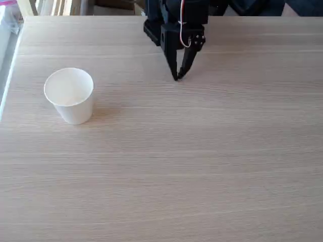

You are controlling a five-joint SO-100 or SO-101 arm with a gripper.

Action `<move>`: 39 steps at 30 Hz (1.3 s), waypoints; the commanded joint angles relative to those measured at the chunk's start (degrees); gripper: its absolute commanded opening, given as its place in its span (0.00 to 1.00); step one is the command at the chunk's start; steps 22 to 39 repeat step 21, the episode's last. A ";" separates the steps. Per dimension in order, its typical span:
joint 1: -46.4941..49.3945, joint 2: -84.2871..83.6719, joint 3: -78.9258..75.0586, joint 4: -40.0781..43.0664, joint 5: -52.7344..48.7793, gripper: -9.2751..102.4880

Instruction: Grasp a block and put it in the bin.

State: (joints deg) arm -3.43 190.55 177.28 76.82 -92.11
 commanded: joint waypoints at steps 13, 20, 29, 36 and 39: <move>-0.18 0.35 0.70 0.35 0.35 0.12; -0.18 0.35 0.70 0.35 0.35 0.13; -0.18 0.35 0.70 0.35 0.35 0.13; -0.18 0.35 0.70 0.35 0.35 0.13; -0.18 0.35 0.70 0.35 0.35 0.13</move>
